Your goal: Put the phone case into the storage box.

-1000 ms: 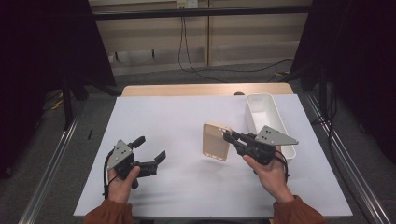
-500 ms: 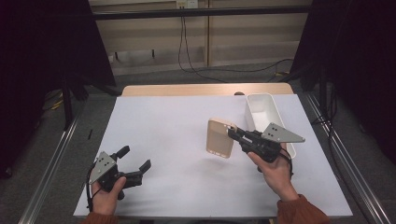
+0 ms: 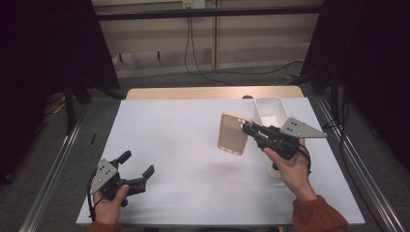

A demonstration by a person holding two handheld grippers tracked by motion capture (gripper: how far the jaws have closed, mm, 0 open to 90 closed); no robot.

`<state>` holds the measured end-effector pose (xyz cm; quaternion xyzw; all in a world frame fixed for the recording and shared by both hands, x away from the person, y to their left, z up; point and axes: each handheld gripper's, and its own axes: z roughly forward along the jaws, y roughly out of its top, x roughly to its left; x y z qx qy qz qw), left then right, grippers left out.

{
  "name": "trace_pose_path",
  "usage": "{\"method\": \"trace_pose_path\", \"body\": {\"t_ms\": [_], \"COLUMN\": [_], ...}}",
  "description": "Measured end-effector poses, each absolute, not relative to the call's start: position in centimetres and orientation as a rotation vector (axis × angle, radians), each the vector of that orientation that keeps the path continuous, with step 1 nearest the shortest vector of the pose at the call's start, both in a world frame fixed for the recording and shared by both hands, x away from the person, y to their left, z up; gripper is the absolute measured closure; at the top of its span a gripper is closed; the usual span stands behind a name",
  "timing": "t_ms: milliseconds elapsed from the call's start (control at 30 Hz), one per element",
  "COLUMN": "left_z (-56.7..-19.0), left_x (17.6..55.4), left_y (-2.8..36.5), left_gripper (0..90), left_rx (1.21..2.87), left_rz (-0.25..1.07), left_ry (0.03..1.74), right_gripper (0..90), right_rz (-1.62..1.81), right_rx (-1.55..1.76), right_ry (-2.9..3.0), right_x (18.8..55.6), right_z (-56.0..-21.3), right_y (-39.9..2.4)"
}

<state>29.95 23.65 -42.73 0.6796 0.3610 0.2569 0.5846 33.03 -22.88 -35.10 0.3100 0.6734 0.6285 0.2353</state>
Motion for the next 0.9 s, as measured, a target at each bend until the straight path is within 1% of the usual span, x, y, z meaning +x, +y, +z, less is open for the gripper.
{"method": "trace_pose_path", "body": {"t_ms": [533,900], "left_z": [-42.7,-42.8], "left_x": [30.0,30.2], "left_y": [23.8,23.8], "left_gripper": [3.3,3.1], "left_rx": [1.575,1.577], "left_rz": [0.586,0.584], "left_ry": [0.858,0.862], "right_gripper": [80.6,80.6], "right_rz": [1.704,1.681], "right_rx": [0.857,0.835], "right_ry": [1.818,1.778], "right_x": [34.3,34.8], "right_z": [-32.5,-30.0], "right_y": [-24.9,-26.4]}}
